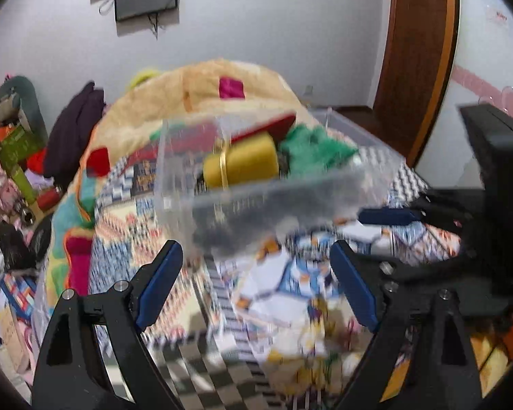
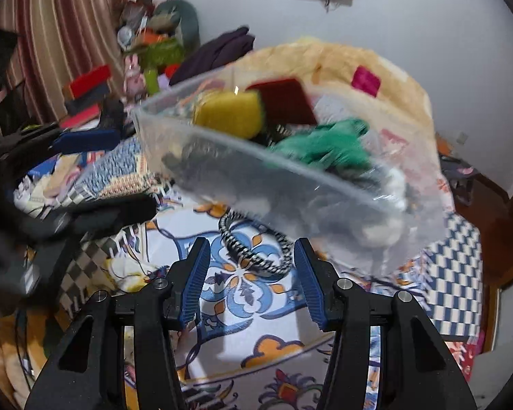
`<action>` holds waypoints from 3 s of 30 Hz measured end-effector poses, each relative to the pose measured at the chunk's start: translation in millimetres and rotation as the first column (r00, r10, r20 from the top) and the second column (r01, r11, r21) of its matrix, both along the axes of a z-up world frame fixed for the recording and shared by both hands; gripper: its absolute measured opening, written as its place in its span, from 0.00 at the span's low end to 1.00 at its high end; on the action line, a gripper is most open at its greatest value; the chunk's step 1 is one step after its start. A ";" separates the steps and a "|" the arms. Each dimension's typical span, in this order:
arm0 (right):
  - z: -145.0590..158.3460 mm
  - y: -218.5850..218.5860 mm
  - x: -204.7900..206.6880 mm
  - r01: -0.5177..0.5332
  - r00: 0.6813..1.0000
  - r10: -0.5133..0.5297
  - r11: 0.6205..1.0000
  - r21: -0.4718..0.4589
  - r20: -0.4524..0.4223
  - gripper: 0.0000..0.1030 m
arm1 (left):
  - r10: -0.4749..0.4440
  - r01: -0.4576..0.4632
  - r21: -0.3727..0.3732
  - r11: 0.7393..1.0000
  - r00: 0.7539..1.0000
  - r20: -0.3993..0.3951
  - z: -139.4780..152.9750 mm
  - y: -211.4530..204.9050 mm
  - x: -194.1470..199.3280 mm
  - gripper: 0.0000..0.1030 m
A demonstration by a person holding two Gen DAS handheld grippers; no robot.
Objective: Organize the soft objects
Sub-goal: 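Grasp the beaded bracelet with the right tool while the left tool grasps the floral scrunchie, then lower the bracelet into the box with the right tool while the left tool releases the scrunchie inside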
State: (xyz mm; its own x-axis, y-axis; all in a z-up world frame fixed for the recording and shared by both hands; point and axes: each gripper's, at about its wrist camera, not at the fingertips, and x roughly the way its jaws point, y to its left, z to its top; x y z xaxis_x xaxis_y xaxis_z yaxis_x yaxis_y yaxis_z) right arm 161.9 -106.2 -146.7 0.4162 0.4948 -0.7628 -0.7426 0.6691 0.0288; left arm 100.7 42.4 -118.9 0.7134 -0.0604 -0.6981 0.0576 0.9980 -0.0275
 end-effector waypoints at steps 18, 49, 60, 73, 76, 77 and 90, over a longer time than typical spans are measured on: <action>-20.9 -0.4 -2.7 -0.065 0.986 0.067 0.998 0.018 -0.150 0.06 | -0.033 0.029 -0.039 0.999 0.993 -0.112 -50.3 -10.2 -32.7 0.71; 86.3 -49.1 -5.8 0.109 0.971 -0.156 0.963 0.247 0.180 0.06 | 0.031 -0.008 -0.094 0.996 0.969 0.246 61.3 2.7 1.4 0.07; 81.9 -29.1 34.6 0.190 0.949 -0.237 0.956 0.222 0.210 0.06 | 0.071 -0.049 -0.101 0.994 0.971 0.227 55.8 -2.8 63.8 0.07; 37.0 -11.4 58.6 0.212 0.971 -0.222 0.971 0.112 0.085 0.06 | 0.048 -0.044 -0.040 0.998 0.994 0.100 15.6 -14.2 96.3 0.10; 32.6 -10.0 56.5 0.218 0.972 -0.225 0.972 0.091 0.072 0.06 | 0.041 -0.038 -0.040 0.998 0.996 0.080 13.1 -12.8 99.4 0.19; 32.2 -10.5 55.6 0.219 0.972 -0.225 0.972 0.086 0.073 0.06 | 0.038 -0.035 -0.043 0.998 0.997 0.073 12.7 -11.8 99.7 0.22; 56.9 -36.5 41.3 0.219 0.969 -0.233 0.964 0.153 0.080 0.41 | 0.035 -0.026 -0.070 0.997 0.989 0.142 36.8 -1.2 63.3 0.49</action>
State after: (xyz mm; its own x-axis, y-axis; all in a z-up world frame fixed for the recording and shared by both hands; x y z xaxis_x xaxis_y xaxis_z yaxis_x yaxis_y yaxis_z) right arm 203.2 -142.7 -89.8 0.5980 0.4795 -0.6422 -0.5765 0.8140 0.0710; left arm 164.1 41.2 -82.0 0.8078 -0.0809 -0.5839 0.0354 0.9954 -0.0889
